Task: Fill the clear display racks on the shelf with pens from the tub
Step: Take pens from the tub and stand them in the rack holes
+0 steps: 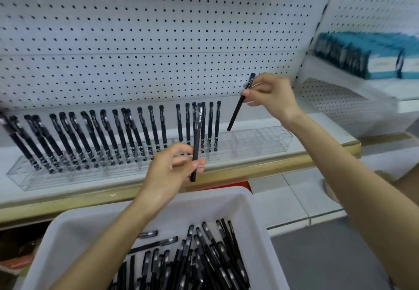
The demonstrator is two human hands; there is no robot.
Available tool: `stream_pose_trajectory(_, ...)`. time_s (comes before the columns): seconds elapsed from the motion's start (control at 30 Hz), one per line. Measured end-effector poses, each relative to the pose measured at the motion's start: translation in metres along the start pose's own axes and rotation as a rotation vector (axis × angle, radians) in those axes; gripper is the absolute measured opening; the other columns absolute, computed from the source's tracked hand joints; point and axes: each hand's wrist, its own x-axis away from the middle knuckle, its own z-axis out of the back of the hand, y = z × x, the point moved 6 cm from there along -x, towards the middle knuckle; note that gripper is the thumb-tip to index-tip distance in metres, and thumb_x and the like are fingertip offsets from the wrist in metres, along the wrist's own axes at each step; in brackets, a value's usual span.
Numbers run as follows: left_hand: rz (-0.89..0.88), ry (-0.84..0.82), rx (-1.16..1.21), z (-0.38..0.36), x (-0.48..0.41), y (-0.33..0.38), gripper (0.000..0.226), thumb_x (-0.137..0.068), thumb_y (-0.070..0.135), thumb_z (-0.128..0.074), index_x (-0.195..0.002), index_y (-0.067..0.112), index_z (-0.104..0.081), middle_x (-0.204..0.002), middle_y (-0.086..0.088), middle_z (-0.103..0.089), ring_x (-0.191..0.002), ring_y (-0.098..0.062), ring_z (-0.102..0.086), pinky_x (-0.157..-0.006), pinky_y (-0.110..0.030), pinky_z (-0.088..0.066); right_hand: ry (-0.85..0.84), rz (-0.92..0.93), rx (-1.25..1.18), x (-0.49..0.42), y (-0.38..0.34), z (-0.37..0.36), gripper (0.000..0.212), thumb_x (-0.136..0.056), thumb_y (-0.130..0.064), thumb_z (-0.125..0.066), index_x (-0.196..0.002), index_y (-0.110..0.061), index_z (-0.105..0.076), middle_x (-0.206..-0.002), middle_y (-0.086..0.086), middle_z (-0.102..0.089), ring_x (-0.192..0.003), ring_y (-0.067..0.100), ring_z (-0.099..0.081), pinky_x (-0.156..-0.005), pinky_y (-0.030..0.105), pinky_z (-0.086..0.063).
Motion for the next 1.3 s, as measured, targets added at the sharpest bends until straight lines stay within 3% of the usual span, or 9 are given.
stream_pose_trajectory(0.1, -0.019, 0.021, -0.032, 0.000, -0.005, -0.002, 0.011, -0.084, 0.012, -0.066, -0.093, 0.019, -0.066, -0.095, 0.008, -0.073, -0.086, -0.011, -0.071, -0.084, -0.043, -0.056, -0.040, -0.013, 0.009, -0.006, 0.006, -0.007, 0.022, -0.079, -0.005, -0.075, -0.094, 0.004, -0.062, -0.071, 0.000, -0.072, -0.066, 0.013, -0.070, -0.068, 0.026, -0.058)
stream_pose_trajectory(0.2, -0.016, 0.033, -0.055, 0.001, -0.009, -0.007, 0.012, -0.087, 0.008, -0.064, -0.093, 0.018, -0.068, -0.092, 0.007, -0.072, -0.085, -0.010, -0.071, -0.080, -0.038, -0.057, -0.094, -0.026, 0.029, -0.007, 0.012, -0.015, 0.020, -0.078, -0.007, -0.076, -0.090, 0.001, -0.061, -0.081, 0.012, -0.071, -0.067, 0.013, -0.069, -0.069, 0.026, -0.058)
stream_pose_trajectory(0.4, -0.001, 0.008, -0.045, -0.002, -0.011, -0.013, 0.011, -0.086, 0.012, -0.066, -0.094, 0.019, -0.068, -0.088, 0.005, -0.074, -0.085, -0.006, -0.070, -0.072, -0.021, -0.053, -0.214, -0.031, 0.159, -0.003, 0.032, -0.035, 0.021, -0.073, -0.013, -0.081, -0.074, -0.017, -0.061, -0.073, 0.003, -0.070, -0.072, 0.013, -0.068, -0.074, 0.028, -0.055)
stream_pose_trajectory(0.53, -0.001, 0.012, -0.028, -0.002, -0.011, -0.013, 0.010, -0.085, 0.011, -0.067, -0.092, 0.019, -0.068, -0.086, 0.005, -0.074, -0.083, -0.009, -0.071, -0.070, -0.023, -0.054, -0.279, -0.040, 0.204, -0.003, 0.045, -0.047, 0.023, -0.071, -0.016, -0.083, -0.069, -0.022, -0.061, -0.070, -0.002, -0.070, -0.070, 0.008, -0.066, -0.074, 0.027, -0.051)
stream_pose_trajectory(0.83, 0.004, 0.032, -0.011, 0.007, -0.011, -0.017, 0.011, -0.085, 0.011, -0.067, -0.095, 0.015, -0.069, -0.089, 0.000, -0.074, -0.084, -0.013, -0.071, -0.076, -0.030, -0.057, -0.302, -0.061, 0.214, -0.011, 0.056, -0.052, 0.018, -0.071, -0.017, -0.083, -0.070, -0.022, -0.065, -0.075, 0.002, -0.072, -0.072, 0.009, -0.066, -0.075, 0.027, -0.049)
stream_pose_trajectory(0.97, 0.023, 0.039, 0.030, 0.007, -0.010, -0.017, 0.012, -0.086, 0.010, -0.067, -0.097, 0.013, -0.069, -0.092, -0.003, -0.073, -0.082, -0.013, -0.072, -0.079, -0.034, -0.058, -0.311, -0.082, 0.236, -0.009, 0.054, -0.044, 0.022, -0.072, -0.021, -0.082, -0.092, -0.018, -0.072, -0.091, 0.000, -0.074, -0.085, 0.009, -0.068, -0.088, 0.030, -0.053)
stream_pose_trajectory(1.07, 0.036, 0.032, 0.055, 0.003, -0.010, -0.019, 0.018, -0.085, 0.012, -0.068, -0.103, 0.011, -0.067, -0.091, -0.001, -0.073, -0.085, -0.014, -0.072, -0.082, -0.038, -0.057, -0.238, -0.070, 0.241, -0.001, 0.040, -0.029, 0.034, -0.078, -0.023, -0.078, -0.110, -0.015, -0.069, -0.102, 0.001, -0.072, -0.084, 0.009, -0.066, -0.079, 0.024, -0.056)
stream_pose_trajectory(1.17, 0.046, 0.023, 0.088, -0.004, -0.011, -0.020, 0.023, -0.084, 0.012, -0.069, -0.107, 0.009, -0.065, -0.090, -0.001, -0.074, -0.085, -0.013, -0.072, -0.080, -0.037, -0.058, -0.120, -0.018, 0.148, 0.013, 0.018, -0.015, 0.023, -0.081, -0.021, -0.075, -0.104, -0.017, -0.070, -0.098, 0.002, -0.072, -0.077, 0.008, -0.064, -0.069, 0.024, -0.056)
stream_pose_trajectory(1.3, 0.027, -0.008, 0.131, -0.020, -0.010, -0.015, 0.017, -0.084, 0.008, -0.068, -0.102, 0.009, -0.066, -0.093, -0.006, -0.073, -0.081, -0.014, -0.072, -0.076, -0.034, -0.059, -0.301, -0.077, 0.036, 0.046, -0.002, -0.031, 0.013, -0.084, -0.016, -0.070, -0.096, -0.012, -0.071, -0.089, -0.001, -0.073, -0.076, 0.012, -0.068, -0.067, 0.024, -0.056)
